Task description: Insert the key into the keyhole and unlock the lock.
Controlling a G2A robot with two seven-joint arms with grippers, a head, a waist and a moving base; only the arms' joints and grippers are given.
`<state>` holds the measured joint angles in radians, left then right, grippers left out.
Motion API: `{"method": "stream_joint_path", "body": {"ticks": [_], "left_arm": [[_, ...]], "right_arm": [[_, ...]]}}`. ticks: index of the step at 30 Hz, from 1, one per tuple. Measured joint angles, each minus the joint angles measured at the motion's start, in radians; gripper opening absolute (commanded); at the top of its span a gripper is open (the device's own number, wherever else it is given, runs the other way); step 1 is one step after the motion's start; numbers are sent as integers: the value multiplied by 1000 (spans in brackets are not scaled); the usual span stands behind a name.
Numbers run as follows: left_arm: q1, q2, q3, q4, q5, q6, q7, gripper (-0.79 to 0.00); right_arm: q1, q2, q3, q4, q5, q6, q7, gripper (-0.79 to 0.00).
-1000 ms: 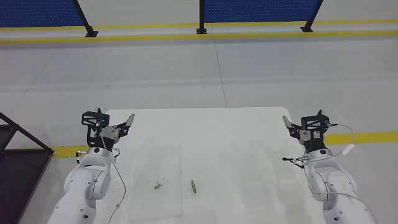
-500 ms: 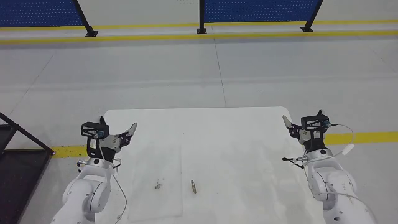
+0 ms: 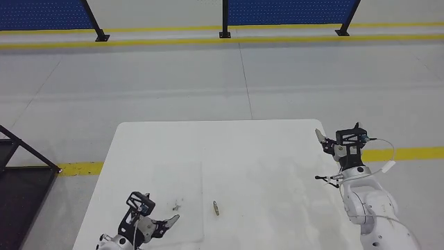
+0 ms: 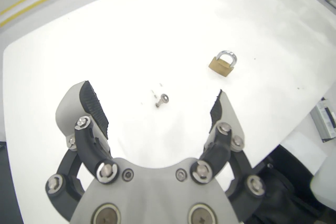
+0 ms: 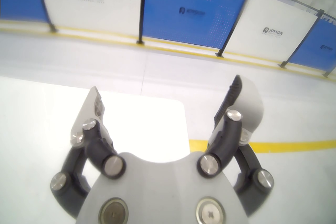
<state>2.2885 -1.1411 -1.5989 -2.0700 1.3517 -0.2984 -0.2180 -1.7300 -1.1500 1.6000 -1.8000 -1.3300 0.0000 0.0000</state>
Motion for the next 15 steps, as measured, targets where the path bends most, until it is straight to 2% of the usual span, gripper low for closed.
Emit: {"method": "stream_joint_path", "body": {"ticks": [3, 4, 5, 7, 11, 12, 13, 15], "left_arm": [[-62, -5, 53, 27, -25, 52, -111, -12], [-84, -7, 69, 40, -19, 74, -139, -185], [-115, -10, 91, 58, 1, 108, -164, -249], [-154, -14, 127, 86, 34, 156, -178, -169], [-204, -19, 180, 134, 48, 186, -191, -252], [-209, -20, 187, 140, 47, 188, -192, -394], [-214, -21, 192, 145, 47, 189, -193, -394], [-219, -21, 206, 155, 66, 198, -194, -342]], "right_arm": [[0, 0, 0, 0, 0, 0, 0, 0], [0, 0, 0, 0, 0, 0, 0, 0], [0, 0, 0, 0, 0, 0, 0, 0], [0, 0, 0, 0, 0, 0, 0, 0], [0, 0, 0, 0, 0, 0, 0, 0], [0, 0, 0, 0, 0, 0, 0, 0], [0, 0, 0, 0, 0, 0, 0, 0], [0, 0, 0, 0, 0, 0, 0, 0]]}}
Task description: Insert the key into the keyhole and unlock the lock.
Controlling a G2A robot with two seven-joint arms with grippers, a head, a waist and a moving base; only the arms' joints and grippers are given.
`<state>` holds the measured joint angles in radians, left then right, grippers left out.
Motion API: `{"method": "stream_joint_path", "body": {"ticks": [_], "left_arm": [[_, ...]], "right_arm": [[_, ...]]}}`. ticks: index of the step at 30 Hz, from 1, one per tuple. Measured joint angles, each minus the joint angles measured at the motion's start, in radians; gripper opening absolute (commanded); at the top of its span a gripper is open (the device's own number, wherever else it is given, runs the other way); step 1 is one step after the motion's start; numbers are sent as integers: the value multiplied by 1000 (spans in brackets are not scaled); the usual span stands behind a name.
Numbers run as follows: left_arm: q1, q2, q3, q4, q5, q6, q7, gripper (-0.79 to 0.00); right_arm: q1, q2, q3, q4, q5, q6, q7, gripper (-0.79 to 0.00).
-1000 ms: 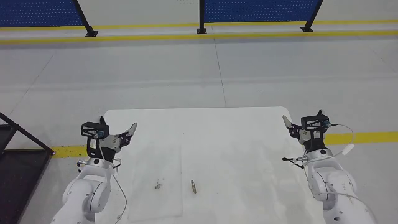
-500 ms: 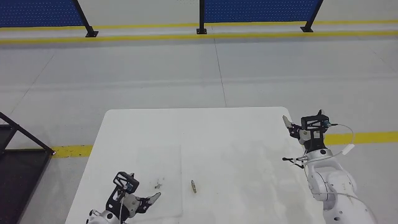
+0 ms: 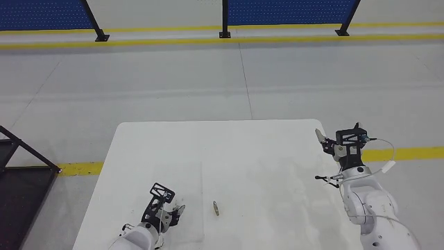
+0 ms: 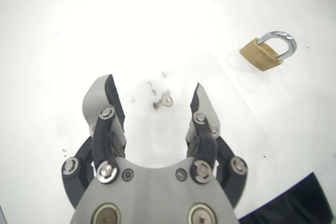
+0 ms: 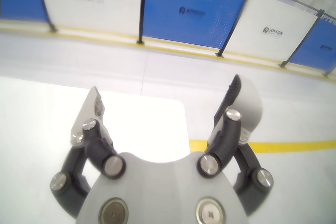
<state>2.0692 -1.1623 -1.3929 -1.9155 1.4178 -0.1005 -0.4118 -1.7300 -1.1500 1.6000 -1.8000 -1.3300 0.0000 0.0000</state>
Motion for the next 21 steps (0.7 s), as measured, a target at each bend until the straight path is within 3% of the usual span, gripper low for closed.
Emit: {"method": "stream_joint_path", "body": {"ticks": [6, 10, 12, 21], "left_arm": [[-3, -1, 32, 16, 41, 16, -12, -252], [-5, -1, 36, 16, 43, 22, -10, -299], [-7, -1, 39, 18, 42, 22, -12, -416], [-11, 0, 43, 27, 54, 25, -15, -443]], "right_arm": [[0, 0, 0, 0, 0, 0, 0, 0], [0, 0, 0, 0, 0, 0, 0, 0], [0, 0, 0, 0, 0, 0, 0, 0], [0, 0, 0, 0, 0, 0, 0, 0]]}}
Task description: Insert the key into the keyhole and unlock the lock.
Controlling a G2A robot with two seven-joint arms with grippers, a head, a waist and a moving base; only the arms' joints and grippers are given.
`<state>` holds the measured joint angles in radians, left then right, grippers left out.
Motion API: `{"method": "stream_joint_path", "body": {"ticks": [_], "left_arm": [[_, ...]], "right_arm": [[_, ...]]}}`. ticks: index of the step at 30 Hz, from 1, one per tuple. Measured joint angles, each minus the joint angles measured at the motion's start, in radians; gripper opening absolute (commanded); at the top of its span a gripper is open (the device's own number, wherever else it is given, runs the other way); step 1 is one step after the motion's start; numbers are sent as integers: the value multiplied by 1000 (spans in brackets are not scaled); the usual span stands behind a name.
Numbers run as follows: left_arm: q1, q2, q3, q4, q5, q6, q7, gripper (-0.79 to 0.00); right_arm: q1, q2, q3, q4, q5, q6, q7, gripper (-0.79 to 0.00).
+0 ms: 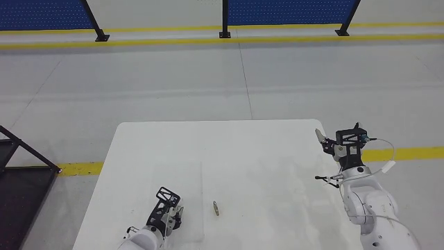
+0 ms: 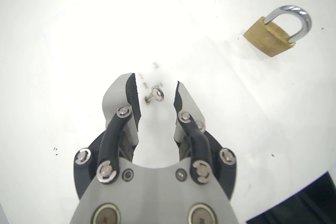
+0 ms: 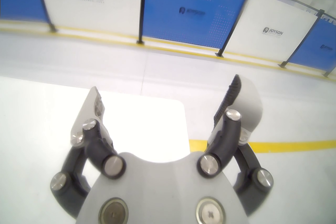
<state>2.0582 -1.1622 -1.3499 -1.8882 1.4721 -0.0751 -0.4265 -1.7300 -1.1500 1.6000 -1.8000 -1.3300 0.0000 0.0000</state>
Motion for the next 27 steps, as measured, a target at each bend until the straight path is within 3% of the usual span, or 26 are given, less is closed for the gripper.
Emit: {"method": "stream_joint_path", "body": {"ticks": [3, 12, 14, 27], "left_arm": [[-4, 0, 4, 8, 9, 1, -2, -456], [-13, 1, 10, 16, 18, 3, 2, -634], [-14, 1, 10, 16, 18, 4, 0, -785], [-2, 4, -3, 5, 9, 14, 27, -785]], "right_arm": [[0, 0, 0, 0, 0, 0, 0, 0], [0, 0, 0, 0, 0, 0, 0, 0], [0, 0, 0, 0, 0, 0, 0, 0], [0, 0, 0, 0, 0, 0, 0, 0]]}}
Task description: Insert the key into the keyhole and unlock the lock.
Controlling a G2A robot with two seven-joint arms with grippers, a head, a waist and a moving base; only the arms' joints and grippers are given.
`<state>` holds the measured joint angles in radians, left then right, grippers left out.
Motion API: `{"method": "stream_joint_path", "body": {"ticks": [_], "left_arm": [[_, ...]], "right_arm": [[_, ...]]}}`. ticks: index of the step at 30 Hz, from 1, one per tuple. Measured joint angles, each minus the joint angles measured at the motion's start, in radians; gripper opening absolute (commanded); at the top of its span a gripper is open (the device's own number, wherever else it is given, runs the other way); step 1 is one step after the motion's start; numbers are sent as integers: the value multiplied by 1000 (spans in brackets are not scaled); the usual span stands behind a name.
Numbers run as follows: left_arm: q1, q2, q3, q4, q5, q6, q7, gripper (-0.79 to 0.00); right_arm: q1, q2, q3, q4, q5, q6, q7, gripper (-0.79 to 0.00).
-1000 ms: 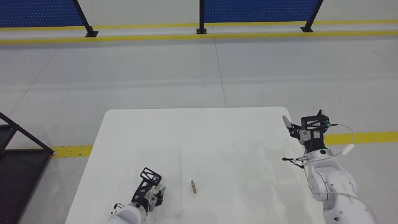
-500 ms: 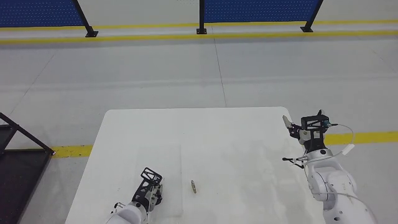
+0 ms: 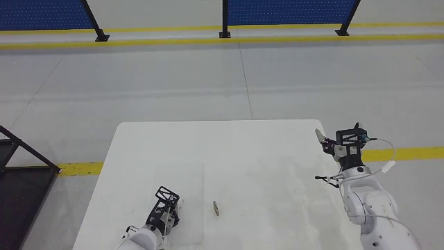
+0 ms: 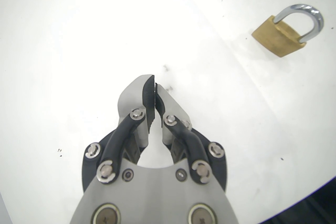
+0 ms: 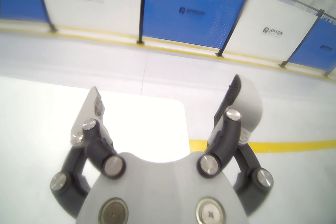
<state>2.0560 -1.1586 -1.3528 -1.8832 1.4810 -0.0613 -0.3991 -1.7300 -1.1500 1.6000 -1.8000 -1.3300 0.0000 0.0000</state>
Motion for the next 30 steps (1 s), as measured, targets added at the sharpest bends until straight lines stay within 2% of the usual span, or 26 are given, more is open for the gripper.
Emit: {"method": "stream_joint_path", "body": {"ticks": [7, 12, 16, 17, 21, 26, 30], "left_arm": [[53, 6, -44, -53, -31, -16, 68, -785], [121, 11, -91, -107, -80, -39, 201, -785], [201, 16, -138, -131, -128, -113, 404, -785], [225, 18, -153, -128, -135, -140, 485, -785], [272, 24, -189, -81, -164, -266, 741, -785], [250, 31, -214, 22, -193, -437, 1034, -785], [208, 35, -218, 106, -216, -562, 1172, -785]], "right_arm": [[0, 0, 0, 0, 0, 0, 0, 0], [0, 0, 0, 0, 0, 0, 0, 0], [0, 0, 0, 0, 0, 0, 0, 0], [0, 0, 0, 0, 0, 0, 0, 0], [0, 0, 0, 0, 0, 0, 0, 0], [-1, 0, 0, 2, -2, -1, -3, 0], [-40, -2, -18, -13, -52, 0, -37, 0]]}}
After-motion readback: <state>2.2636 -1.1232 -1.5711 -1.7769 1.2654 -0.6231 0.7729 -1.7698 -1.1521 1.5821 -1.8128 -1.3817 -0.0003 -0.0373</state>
